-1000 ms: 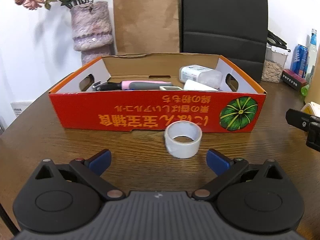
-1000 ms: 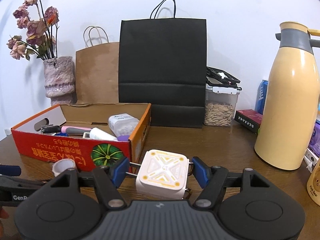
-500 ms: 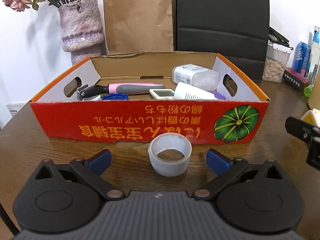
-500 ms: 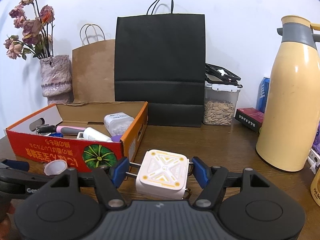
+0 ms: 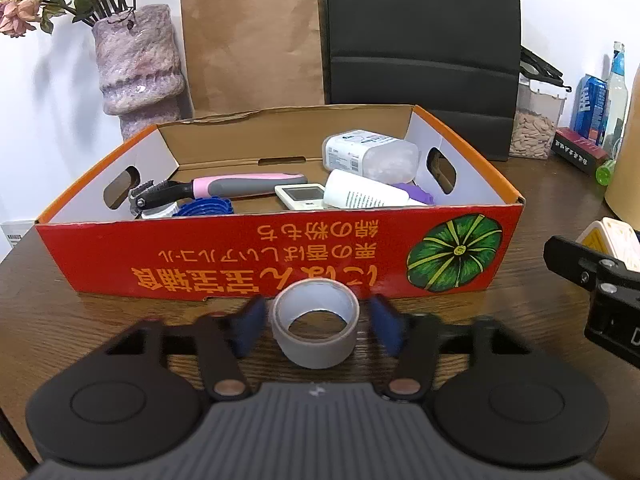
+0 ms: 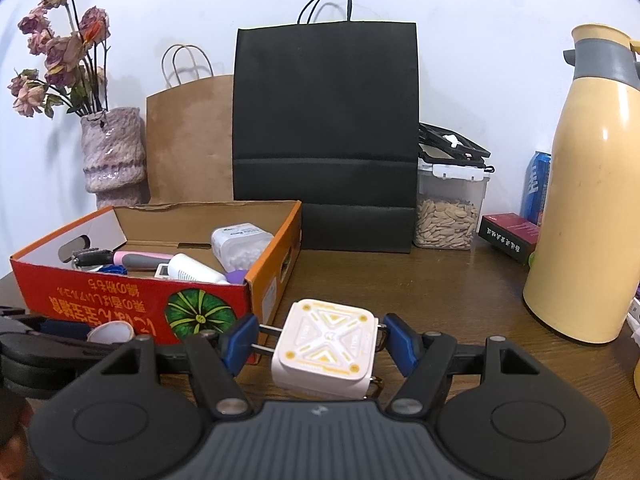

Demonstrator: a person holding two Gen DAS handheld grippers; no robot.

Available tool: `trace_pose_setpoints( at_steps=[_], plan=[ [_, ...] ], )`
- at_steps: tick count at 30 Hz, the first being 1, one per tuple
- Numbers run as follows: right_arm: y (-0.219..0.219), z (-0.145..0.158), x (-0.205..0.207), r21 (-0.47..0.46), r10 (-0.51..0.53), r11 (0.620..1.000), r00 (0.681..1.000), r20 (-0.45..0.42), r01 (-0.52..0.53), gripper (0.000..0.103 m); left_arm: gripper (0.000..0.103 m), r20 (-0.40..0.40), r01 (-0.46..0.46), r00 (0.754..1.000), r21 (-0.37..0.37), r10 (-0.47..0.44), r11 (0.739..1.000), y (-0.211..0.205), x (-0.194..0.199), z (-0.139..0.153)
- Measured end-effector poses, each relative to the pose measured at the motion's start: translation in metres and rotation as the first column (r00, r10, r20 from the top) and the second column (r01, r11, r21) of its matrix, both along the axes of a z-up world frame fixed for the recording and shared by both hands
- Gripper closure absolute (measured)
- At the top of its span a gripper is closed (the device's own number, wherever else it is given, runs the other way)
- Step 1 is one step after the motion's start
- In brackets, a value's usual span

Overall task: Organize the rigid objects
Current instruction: 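Grasp the clear tape roll by its rim with the left gripper, then carry the tape roll and white charger over into the red box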

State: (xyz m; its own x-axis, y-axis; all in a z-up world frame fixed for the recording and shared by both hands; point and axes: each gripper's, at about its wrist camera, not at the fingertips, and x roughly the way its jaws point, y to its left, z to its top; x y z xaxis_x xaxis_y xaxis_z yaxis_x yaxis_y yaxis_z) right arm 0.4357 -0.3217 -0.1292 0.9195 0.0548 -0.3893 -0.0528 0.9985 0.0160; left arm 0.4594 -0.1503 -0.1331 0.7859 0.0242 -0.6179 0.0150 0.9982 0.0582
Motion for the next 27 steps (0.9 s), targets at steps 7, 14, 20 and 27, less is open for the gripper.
trace_pose_setpoints(
  at_steps=[7, 14, 20, 27],
  plan=[
    [-0.002, 0.000, -0.002, 0.007, -0.003, 1.000, 1.000, 0.005, 0.003, 0.035, 0.058, 0.014, 0.013, 1.000, -0.011, -0.013, 1.000, 0.002, -0.003, 0.002],
    [-0.003, 0.003, -0.010, 0.019, -0.007, 1.000, 0.999, 0.031, 0.007, 0.035, 0.058, 0.050, -0.001, 0.999, -0.021, 0.002, 1.000, 0.010, -0.014, 0.010],
    [0.002, 0.007, -0.021, 0.021, -0.003, 1.000, 0.998, 0.059, 0.002, 0.035, 0.058, 0.100, 0.008, 0.995, -0.021, -0.005, 1.000, 0.019, -0.028, 0.021],
    [0.014, 0.012, -0.031, 0.020, 0.011, 1.000, 0.996, 0.085, -0.013, 0.035, 0.058, 0.117, 0.001, 0.993, -0.044, 0.004, 0.999, 0.037, -0.039, 0.029]
  ],
)
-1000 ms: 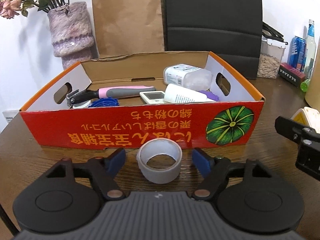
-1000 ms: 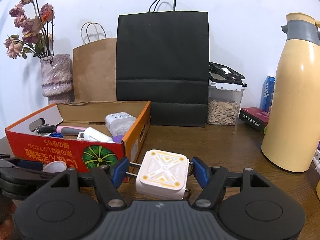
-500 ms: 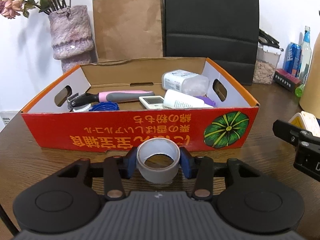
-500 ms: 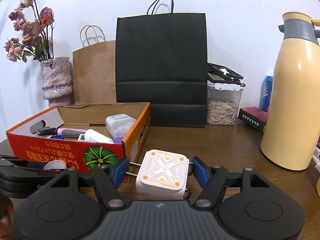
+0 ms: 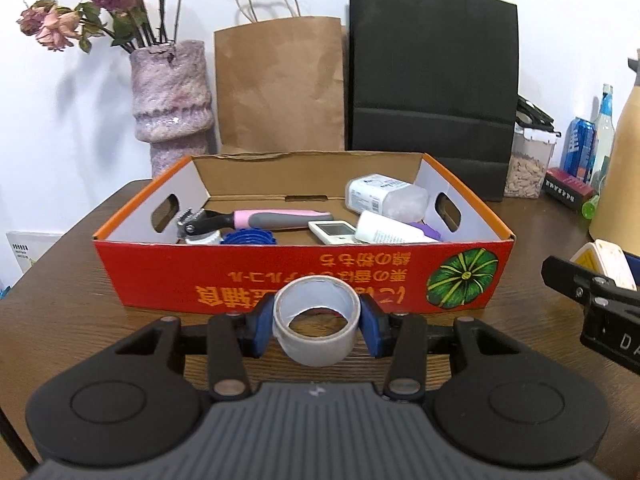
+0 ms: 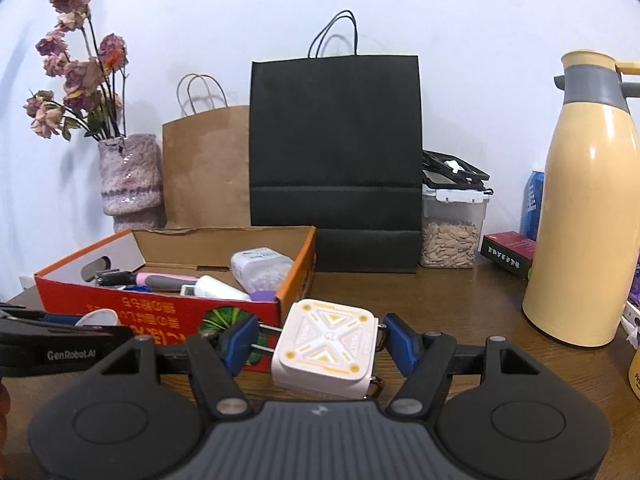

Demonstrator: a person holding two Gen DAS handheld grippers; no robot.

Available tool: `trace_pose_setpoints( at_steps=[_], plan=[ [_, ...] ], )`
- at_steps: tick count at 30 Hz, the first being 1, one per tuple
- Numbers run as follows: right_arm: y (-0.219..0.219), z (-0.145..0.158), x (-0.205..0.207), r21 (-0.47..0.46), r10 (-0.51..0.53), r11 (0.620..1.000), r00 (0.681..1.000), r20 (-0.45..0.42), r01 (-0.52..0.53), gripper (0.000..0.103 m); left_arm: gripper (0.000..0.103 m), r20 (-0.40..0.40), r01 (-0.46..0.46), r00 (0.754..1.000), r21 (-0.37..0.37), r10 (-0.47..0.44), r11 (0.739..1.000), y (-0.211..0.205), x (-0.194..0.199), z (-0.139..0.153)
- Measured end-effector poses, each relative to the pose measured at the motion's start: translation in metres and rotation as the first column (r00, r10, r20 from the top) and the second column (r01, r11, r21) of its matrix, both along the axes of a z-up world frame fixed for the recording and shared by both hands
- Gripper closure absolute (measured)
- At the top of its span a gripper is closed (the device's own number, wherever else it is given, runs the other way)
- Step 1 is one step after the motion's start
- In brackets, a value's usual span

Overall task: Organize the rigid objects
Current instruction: 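Carry the tape roll and white charger over into the red box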

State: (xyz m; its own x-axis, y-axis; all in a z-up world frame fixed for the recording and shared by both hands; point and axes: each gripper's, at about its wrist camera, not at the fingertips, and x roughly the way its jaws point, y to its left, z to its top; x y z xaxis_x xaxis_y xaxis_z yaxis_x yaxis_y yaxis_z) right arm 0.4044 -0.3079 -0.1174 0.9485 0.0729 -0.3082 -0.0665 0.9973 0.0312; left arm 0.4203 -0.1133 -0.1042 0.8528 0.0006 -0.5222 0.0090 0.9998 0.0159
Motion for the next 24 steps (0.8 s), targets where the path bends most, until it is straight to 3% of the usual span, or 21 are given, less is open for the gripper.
trace_pose_setpoints(
  at_steps=[24],
  plan=[
    [0.061, 0.017, -0.013, 0.029, -0.002, 1.000, 0.996, 0.095, -0.001, 0.035, 0.058, 0.087, -0.055, 0.994, -0.049, 0.059, 0.997, 0.056, -0.006, 0.034]
  ],
)
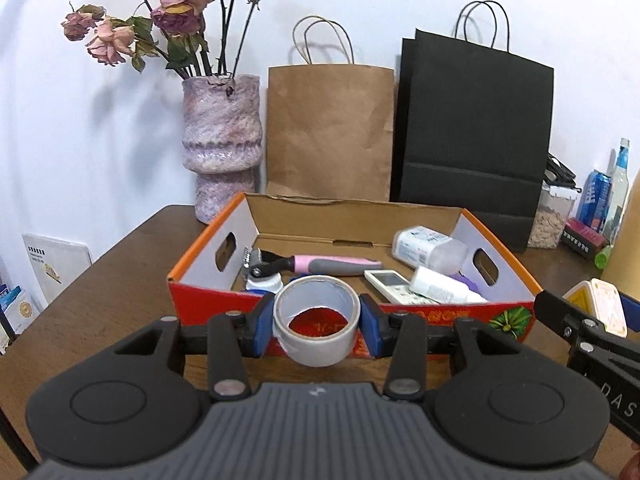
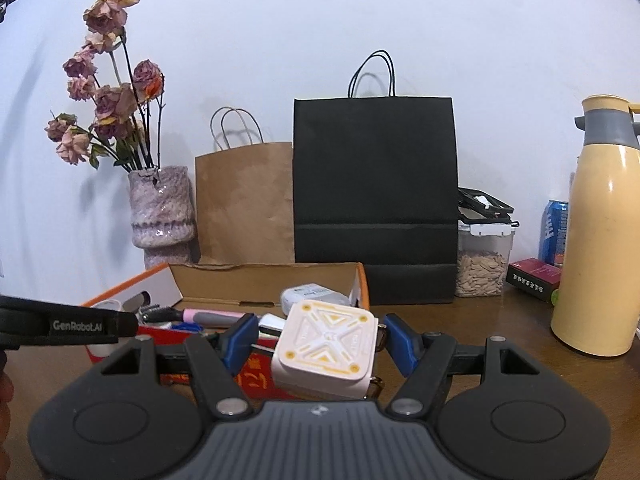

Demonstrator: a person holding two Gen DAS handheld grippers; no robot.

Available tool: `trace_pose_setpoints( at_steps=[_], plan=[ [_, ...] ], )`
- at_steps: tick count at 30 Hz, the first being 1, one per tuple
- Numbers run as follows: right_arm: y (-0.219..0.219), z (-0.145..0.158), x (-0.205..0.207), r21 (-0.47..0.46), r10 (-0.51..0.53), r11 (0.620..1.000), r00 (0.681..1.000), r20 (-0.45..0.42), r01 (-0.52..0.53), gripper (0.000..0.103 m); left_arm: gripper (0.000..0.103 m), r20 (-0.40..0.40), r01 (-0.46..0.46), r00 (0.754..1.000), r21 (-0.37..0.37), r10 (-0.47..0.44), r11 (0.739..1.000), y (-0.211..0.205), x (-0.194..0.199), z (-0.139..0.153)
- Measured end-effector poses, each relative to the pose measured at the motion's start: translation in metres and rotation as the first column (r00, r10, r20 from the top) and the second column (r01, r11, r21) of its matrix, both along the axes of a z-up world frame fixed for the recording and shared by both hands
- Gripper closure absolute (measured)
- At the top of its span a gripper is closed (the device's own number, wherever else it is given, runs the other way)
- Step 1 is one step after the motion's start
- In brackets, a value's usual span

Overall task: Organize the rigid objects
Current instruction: 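Carry the tape roll and white charger over into the red box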

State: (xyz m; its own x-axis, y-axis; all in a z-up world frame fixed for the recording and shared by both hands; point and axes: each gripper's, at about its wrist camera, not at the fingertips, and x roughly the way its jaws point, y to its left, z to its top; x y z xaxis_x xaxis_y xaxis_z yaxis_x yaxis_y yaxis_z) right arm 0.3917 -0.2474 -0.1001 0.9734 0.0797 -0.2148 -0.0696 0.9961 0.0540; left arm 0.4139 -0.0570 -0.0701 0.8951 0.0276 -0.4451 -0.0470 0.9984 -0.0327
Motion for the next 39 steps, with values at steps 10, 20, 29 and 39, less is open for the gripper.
trace_pose_setpoints(
  at_steps=[10, 20, 29, 39],
  plan=[
    [0.021, 0.002, 0.026, 0.010, -0.003, 1.000, 1.000, 0.020, 0.002, 0.035, 0.058, 0.019, -0.029, 0.999, -0.006, 0.029, 1.000, 0.019, 0.023, 0.004],
    [0.036, 0.003, 0.060, 0.016, 0.017, 1.000, 1.000, 0.025, -0.018, 0.035, 0.058, 0.019, -0.039, 0.999, -0.015, 0.040, 0.999, 0.027, 0.053, 0.003],
    [0.042, 0.003, 0.095, 0.027, 0.035, 0.999, 0.999, 0.019, -0.036, 0.035, 0.058, 0.021, -0.049, 0.999, -0.009, 0.049, 0.999, 0.035, 0.082, 0.001],
    [0.044, 0.000, 0.130, 0.012, 0.031, 0.999, 1.000, -0.001, -0.031, 0.035, 0.058, 0.003, -0.051, 0.999, 0.010, 0.051, 0.999, 0.041, 0.113, -0.007]
  ],
)
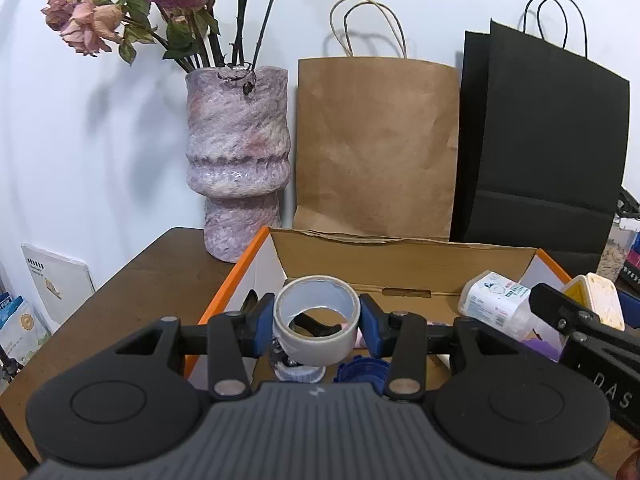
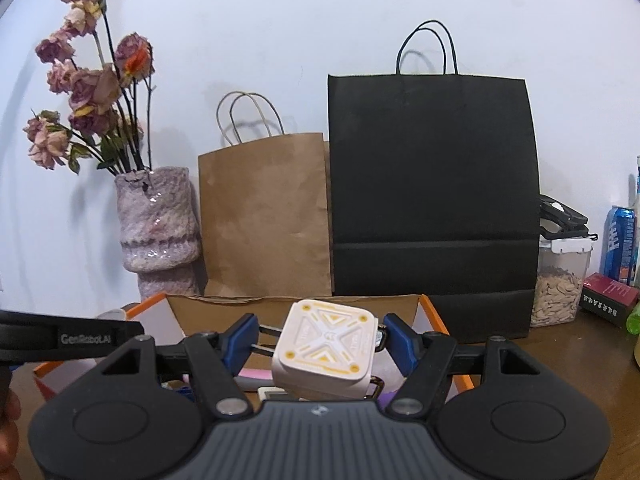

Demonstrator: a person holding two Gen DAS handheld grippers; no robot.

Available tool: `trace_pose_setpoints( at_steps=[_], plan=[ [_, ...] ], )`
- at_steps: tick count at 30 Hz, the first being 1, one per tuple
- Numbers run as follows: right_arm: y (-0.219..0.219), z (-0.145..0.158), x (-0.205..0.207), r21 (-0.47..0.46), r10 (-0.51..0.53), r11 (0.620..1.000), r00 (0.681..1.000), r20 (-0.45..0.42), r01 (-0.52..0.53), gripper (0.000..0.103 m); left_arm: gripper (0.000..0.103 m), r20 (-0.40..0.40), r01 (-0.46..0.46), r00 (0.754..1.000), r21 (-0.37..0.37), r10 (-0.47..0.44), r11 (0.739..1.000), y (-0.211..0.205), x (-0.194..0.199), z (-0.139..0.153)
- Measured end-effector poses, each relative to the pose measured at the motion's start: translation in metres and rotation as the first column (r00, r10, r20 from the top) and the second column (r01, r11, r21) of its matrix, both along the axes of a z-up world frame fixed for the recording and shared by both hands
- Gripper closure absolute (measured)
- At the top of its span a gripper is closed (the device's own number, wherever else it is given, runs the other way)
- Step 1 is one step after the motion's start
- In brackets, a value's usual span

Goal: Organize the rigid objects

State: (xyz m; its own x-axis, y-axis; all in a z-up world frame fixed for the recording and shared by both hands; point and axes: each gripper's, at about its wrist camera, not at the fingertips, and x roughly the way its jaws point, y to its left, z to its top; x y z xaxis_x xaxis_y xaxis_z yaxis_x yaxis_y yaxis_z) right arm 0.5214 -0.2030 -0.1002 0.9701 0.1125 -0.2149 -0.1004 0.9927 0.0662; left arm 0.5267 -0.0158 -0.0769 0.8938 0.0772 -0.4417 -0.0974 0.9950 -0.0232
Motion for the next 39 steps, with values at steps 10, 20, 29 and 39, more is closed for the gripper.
trace_pose_setpoints(
  at_steps=[10, 20, 29, 39],
  plan=[
    [-0.006, -0.007, 0.026, -0.020, -0.021, 1.000, 0.999, -0.039, 0.020, 0.035, 0.058, -0.018, 0.004, 1.000, 0.028, -0.004, 1.000, -0.003, 0.017, -0.008],
    [-0.016, -0.011, 0.027, 0.018, -0.050, 0.999, 0.997, -0.060, 0.051, 0.010, 0.006, 0.013, -0.034, 0.999, 0.056, 0.034, 0.998, -0.002, 0.013, -0.006],
    [-0.019, -0.009, 0.023, 0.022, -0.063, 0.998, 0.997, -0.037, 0.063, 0.000, 0.000, 0.008, -0.044, 0.999, 0.047, 0.044, 0.998, 0.000, 0.013, -0.006],
    [-0.019, -0.007, 0.011, 0.003, -0.068, 0.998, 0.997, -0.019, 0.068, 0.000, 0.000, 0.024, -0.028, 0.999, 0.021, 0.028, 0.999, 0.005, -0.001, 0.001]
  ],
)
